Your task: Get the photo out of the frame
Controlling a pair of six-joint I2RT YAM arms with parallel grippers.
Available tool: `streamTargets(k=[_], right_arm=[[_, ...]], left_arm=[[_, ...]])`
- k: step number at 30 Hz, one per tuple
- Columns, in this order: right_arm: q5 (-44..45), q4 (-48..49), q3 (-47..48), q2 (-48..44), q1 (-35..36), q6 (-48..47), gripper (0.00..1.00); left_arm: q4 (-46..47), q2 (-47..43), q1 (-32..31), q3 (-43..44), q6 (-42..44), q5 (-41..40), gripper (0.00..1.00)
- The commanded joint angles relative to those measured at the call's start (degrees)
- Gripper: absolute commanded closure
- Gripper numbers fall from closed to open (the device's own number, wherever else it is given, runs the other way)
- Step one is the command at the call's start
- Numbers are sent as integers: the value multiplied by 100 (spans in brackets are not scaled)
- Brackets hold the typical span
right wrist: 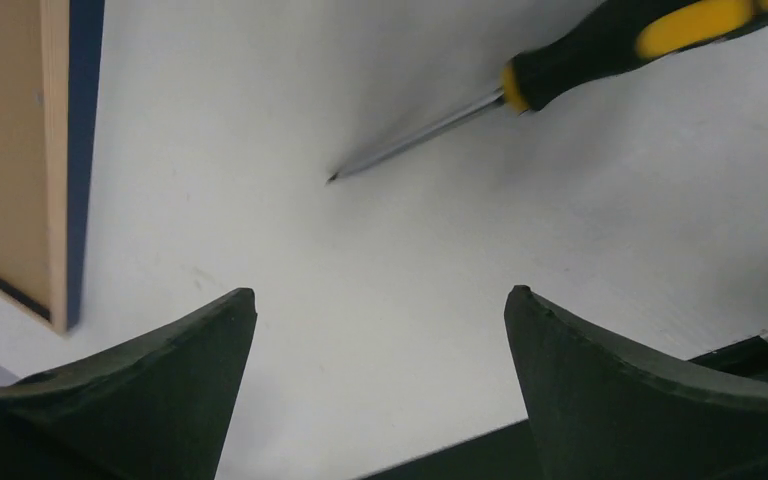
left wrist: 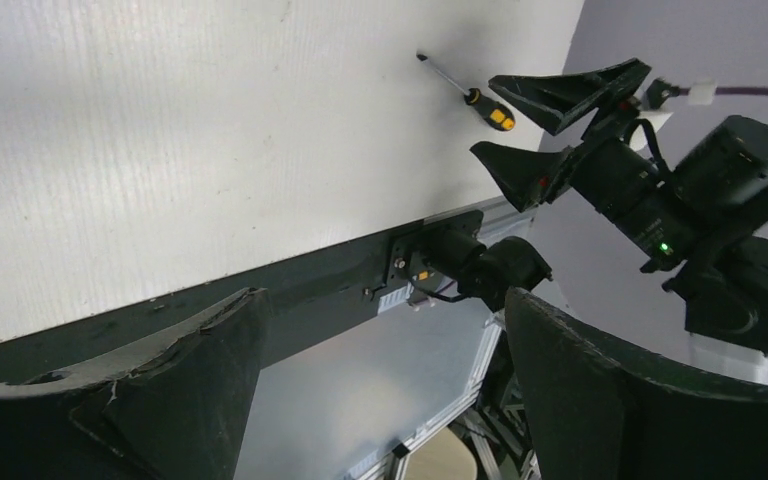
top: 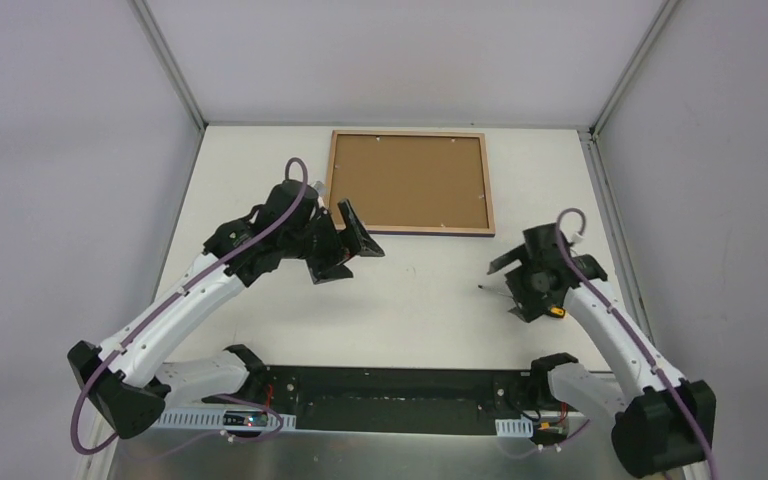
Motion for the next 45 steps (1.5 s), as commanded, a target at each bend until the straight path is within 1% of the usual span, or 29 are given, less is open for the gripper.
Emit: streamTargets(k=[1,3,4,9,11,15,19,22,24,27,29,32,34,37,39,42,44,45], right_arm=[[59,-716,-440,-309,-1381,639,1],[78,-802,-478,-91,-1861,724,1],[45,-805,-472,36,-1964,749,1],[332,-799,-489,170,-2169,1343,1],[520,-780,-534,167,-2370,1527,1],[798,-327,-686,397,-2626,1599,2],[701,6,-601,1127,-3010,1313,5],[684,28,-373,1695,-3292,922,15],[510,7,-298,2041,-3329,812,23],[87,117,-380,2655,-3330,731,47],[-158,177,-447,2970,-3313,627,62],[-154,178,-361,3143,-3209,301,76],[-7,49,-205,3046,-3084,-10,83],[-34,-42,49,2740,-2791,-546,100],[-297,187,185,2528,-2487,-958,100],[-1071,527,459,2334,-1848,-1617,100],[-1377,572,671,2135,-1438,-1861,100],[-1621,721,697,2032,-1280,-1903,100]], left_arm=[[221,-511,-56,-149,-180,-207,10],[231,-658,-57,-317,-172,-236,10],[241,-733,-61,-379,-172,-248,10],[242,-949,-58,-525,-196,-192,10],[257,-918,-61,-482,-59,-171,9],[268,-402,-60,-129,719,-29,9],[269,379,-61,447,1721,290,9],[226,908,-53,851,2582,520,9],[84,1179,-40,1143,3224,496,9],[-44,1552,41,1560,4080,261,8],[-161,1855,131,1990,4671,18,7],[-213,2318,345,2565,5213,-127,5],[-243,2529,613,2867,5264,36,6],[-270,2575,888,3020,4779,202,6],[-268,2543,989,2955,4380,250,6],[-289,2567,1075,2835,3733,317,7],[-290,2561,1117,2695,3166,580,9],[-264,2552,1120,2637,3060,808,11]])
